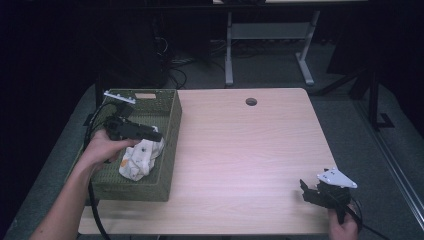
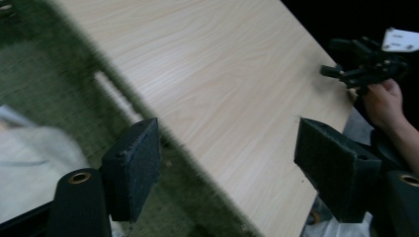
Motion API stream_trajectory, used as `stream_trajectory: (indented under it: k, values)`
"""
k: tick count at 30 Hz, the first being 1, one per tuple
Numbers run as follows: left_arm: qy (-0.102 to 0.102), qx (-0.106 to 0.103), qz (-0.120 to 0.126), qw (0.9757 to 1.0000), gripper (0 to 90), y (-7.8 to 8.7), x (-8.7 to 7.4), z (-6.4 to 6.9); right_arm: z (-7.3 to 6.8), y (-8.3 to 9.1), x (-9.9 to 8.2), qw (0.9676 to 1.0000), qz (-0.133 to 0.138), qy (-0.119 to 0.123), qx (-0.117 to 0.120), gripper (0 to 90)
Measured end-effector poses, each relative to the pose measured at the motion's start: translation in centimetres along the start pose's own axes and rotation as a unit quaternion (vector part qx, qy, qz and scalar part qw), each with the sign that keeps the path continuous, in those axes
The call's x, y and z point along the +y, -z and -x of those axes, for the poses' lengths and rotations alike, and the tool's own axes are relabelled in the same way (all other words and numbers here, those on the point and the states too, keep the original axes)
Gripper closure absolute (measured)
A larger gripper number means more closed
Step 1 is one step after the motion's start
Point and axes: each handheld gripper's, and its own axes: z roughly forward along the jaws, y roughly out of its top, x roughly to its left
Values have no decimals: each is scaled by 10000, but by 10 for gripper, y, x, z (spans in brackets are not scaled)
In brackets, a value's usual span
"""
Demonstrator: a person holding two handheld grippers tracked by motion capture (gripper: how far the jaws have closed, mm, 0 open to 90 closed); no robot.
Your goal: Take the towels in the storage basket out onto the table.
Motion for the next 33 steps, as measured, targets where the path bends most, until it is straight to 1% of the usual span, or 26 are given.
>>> stream_trajectory:
  k: [2, 4, 5, 7, 8, 9, 10, 11, 12, 13, 15, 16, 18, 20, 21, 22, 23, 24, 25, 26, 27, 28, 30, 31, 32, 33]
  values:
    - [111, 122, -53, 9998, 256, 0, -4, -7, 0, 1, 0, 10000, -2, -2, -11, 139]
    - [268, 366, -101, 9989, 256, -2, -7, -15, 1, 1, 0, 10000, 16, -20, -21, 139]
    - [286, 446, -170, 9984, 256, -3, -8, -19, 2, 2, 0, 10000, 30, -26, -27, 139]
    - [367, 706, -278, 9964, 256, -5, -10, -25, 3, 3, 0, 10000, 63, -27, -37, 139]
    - [398, 768, -300, 9958, 255, -6, -11, -27, 3, 4, 0, 9999, 88, -22, -45, 139]
    - [490, 817, -315, 9950, 256, -7, -12, -31, 4, 4, 0, 9999, 94, -26, -48, 139]
    - [630, 815, -346, 9941, 256, -9, -13, -36, 4, 4, 0, 9999, 97, -39, -47, 139]
    - [674, 841, -408, 9933, 256, -10, -14, -39, 4, 4, 0, 9999, 86, -57, -42, 139]
    - [716, 998, -515, 9911, 256, -13, -14, -43, 3, 4, 0, 9999, 88, -49, -36, 139]
    - [746, 1082, -579, 9896, 257, -15, -15, -45, 3, 4, 0, 10000, 87, -33, -22, 139]
    - [825, 1178, -663, 9874, 280, -18, -16, -49, 2, 4, 1, 10000, 75, -18, -33, 139]
    - [822, 1365, -764, 9843, 285, -21, -16, -50, 2, 4, 1, 10000, 77, -10, -31, 139]
    - [813, 1603, -992, 9787, 286, -27, -17, -54, 2, 4, 0, 10000, 85, -9, -25, 139]
    - [837, 1848, -1231, 9714, 287, -34, -19, -57, 2, 4, 1, 10000, 79, -5, -29, 139]
    - [817, 1929, -1322, 9688, 293, -37, -21, -58, 2, 4, 1, 10000, 94, 10, -26, 139]
    - [781, 2051, -1452, 9648, 308, -42, -23, -59, 1, 4, 1, 10000, 87, -20, -13, 139]
    - [720, 2183, -1641, 9593, 314, -47, -26, -61, 1, 5, 1, 10000, 92, -33, 4, 139]
    - [714, 2242, -1736, 9563, 325, -50, -28, -63, 1, 5, 2, 9999, 125, -6, 12, 139]
    - [743, 2283, -1783, 9542, 332, -52, -30, -65, 0, 5, 2, 9999, 124, -1, 11, 139]
    - [808, 2327, -1844, 9515, 333, -55, -32, -66, -1, 5, 3, 9999, 127, 1, 20, 139]
    - [814, 2355, -1939, 9488, 336, -58, -34, -68, -1, 4, 3, 9999, 129, 20, 18, 139]
    - [835, 2360, -2020, 9468, 340, -61, -35, -70, -2, 4, 3, 9999, 114, 39, 25, 139]
    - [856, 2372, -2126, 9440, 353, -65, -37, -72, -3, 3, 3, 9999, 95, 52, 29, 139]
    - [870, 2358, -2223, 9420, 356, -68, -38, -74, -3, 3, 3, 9999, 95, 57, 27, 139]
    - [846, 2299, -2278, 9424, 363, -69, -39, -75, -3, 3, 3, 9999, 100, 42, 41, 139]
    - [822, 2289, -2328, 9416, 372, -71, -40, -75, -2, 3, 3, 9999, 104, 39, 46, 139]
